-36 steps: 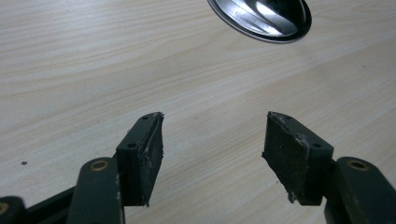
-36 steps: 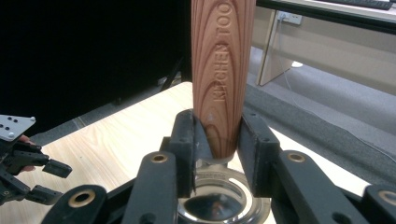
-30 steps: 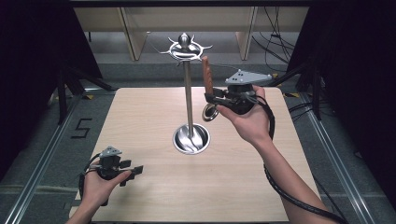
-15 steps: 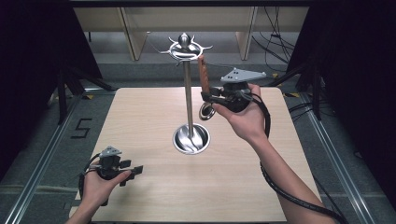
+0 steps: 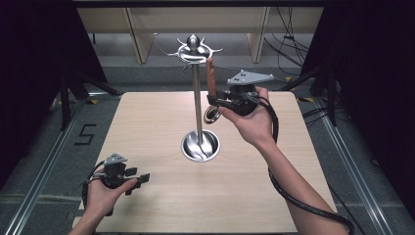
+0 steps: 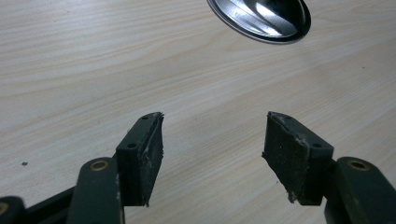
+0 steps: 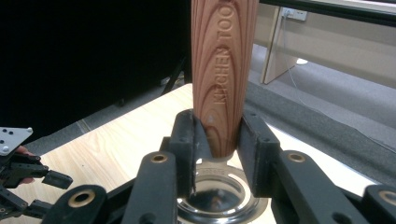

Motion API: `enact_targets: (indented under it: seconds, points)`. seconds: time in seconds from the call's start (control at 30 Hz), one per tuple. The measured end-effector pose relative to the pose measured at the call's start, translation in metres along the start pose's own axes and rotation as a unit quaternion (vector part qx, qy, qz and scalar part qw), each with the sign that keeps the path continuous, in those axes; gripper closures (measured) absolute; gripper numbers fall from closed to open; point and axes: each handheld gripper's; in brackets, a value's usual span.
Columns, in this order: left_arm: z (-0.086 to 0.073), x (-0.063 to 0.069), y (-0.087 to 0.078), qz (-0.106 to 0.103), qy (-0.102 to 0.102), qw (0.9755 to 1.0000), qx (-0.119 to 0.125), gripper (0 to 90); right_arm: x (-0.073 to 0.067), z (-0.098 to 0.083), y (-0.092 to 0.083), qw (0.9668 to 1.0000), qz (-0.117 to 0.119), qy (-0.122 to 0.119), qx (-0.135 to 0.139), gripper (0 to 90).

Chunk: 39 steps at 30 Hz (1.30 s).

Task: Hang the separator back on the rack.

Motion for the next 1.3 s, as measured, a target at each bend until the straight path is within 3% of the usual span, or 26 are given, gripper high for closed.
enact_targets:
  seconds: [0.07, 0.23, 0.4, 0.47, 0.53, 0.57, 0.67, 0.7, 0.83, 0.87, 0.9, 0.97, 1.1, 1.13, 1.27, 1.3]
  points:
    - [0.0, 0.0, 0.0, 0.0, 0.002, 1.0, 0.001, 36.7, 0.0, 0.0, 0.001, 1.0, -0.004, -0.005, 0.004, 69.6]
    - [0.0, 0.0, 0.0, -0.001, 0.001, 1.0, 0.001, 36.7, -0.002, -0.003, 0.004, 0.9999, 0.001, 0.011, -0.004, 69.5]
    - [0.0, 0.0, 0.0, -0.006, -0.001, 1.0, 0.005, 36.7, -0.002, -0.004, 0.004, 1.0, 0.002, 0.001, -0.001, 69.1]
    - [0.0, 0.0, -0.001, -0.005, 0.002, 1.0, 0.003, 36.7, -0.002, -0.004, 0.004, 0.9998, 0.0, -0.017, 0.003, 62.3]
    - [0.0, 0.0, 0.0, -0.006, 0.0, 1.0, 0.005, 36.7, -0.003, -0.005, 0.002, 0.9999, -0.006, -0.014, 0.002, 58.8]
    - [0.0, -0.001, -0.001, -0.005, 0.002, 1.0, 0.002, 36.7, -0.003, -0.005, 0.002, 0.9995, -0.012, -0.027, 0.012, 55.1]
    - [0.0, -0.001, -0.001, -0.005, 0.003, 1.0, 0.003, 36.7, -0.002, -0.006, -0.003, 0.9992, -0.008, -0.033, 0.021, 49.8]
    - [0.0, 0.0, 0.0, -0.005, -0.001, 1.0, 0.006, 36.7, -0.001, -0.007, -0.008, 0.999, -0.018, -0.032, 0.027, 45.8]
    - [0.0, 0.0, 0.0, -0.002, 0.002, 1.0, 0.004, 36.7, 0.0, -0.01, -0.016, 0.9993, -0.023, -0.021, 0.022, 43.9]
    - [0.0, 0.0, 0.0, 0.0, 0.001, 1.0, 0.0, 36.7, 0.003, -0.011, -0.017, 0.9988, -0.023, -0.036, 0.024, 43.8]
    - [0.0, -0.001, -0.002, -0.004, 0.01, 0.9999, -0.004, 36.7, 0.004, -0.015, -0.022, 0.999, -0.023, -0.032, 0.023, 43.6]
    - [0.0, -0.001, -0.002, -0.005, 0.009, 0.9999, -0.004, 36.7, 0.006, -0.019, -0.025, 0.999, -0.026, -0.031, 0.017, 43.6]
    - [0.0, 0.0, 0.0, -0.004, 0.001, 1.0, 0.003, 36.7, 0.018, -0.051, -0.036, 0.9991, -0.036, -0.025, 0.001, 43.6]
    - [0.0, 0.0, 0.0, -0.004, 0.001, 1.0, 0.003, 36.7, 0.018, -0.051, -0.036, 0.9991, -0.036, -0.025, 0.001, 43.6]
    - [-0.001, 0.001, 0.001, 0.002, 0.001, 1.0, -0.002, 36.7, 0.028, -0.092, -0.041, 0.9986, -0.043, 0.007, -0.028, 43.9]
    - [-0.001, 0.0, 0.0, -0.002, 0.012, 0.9999, -0.012, 36.7, 0.035, -0.112, -0.043, 0.998, -0.039, 0.025, -0.044, 44.0]
Point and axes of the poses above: each handheld gripper's, and its own axes: y roughly forward along the jaws, z roughly out of its top, x roughly to its right, and after that the axes turned 6 degrees about y, right-handed
